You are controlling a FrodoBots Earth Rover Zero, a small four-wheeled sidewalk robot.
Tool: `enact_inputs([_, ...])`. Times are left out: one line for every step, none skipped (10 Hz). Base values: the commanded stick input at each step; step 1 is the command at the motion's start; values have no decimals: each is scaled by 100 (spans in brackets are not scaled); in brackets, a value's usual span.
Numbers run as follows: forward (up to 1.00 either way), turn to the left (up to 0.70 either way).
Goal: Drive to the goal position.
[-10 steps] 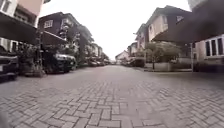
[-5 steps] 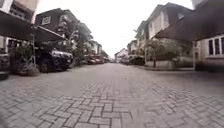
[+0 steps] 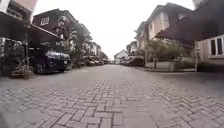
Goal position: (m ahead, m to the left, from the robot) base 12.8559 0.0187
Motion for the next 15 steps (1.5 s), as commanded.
enact_inputs([70, 0])
enact_inputs([70, 0])
enact_inputs([70, 0])
enact_inputs([70, 0])
enact_inputs([70, 0])
enact_inputs([70, 0])
enact_inputs([70, 0])
enact_inputs([70, 0])
enact_inputs([70, 0])
enact_inputs([70, 0])
enact_inputs([70, 0])
enact_inputs([70, 0])
enact_inputs([70, 0])
enact_inputs([70, 0])
enact_inputs([70, 0])
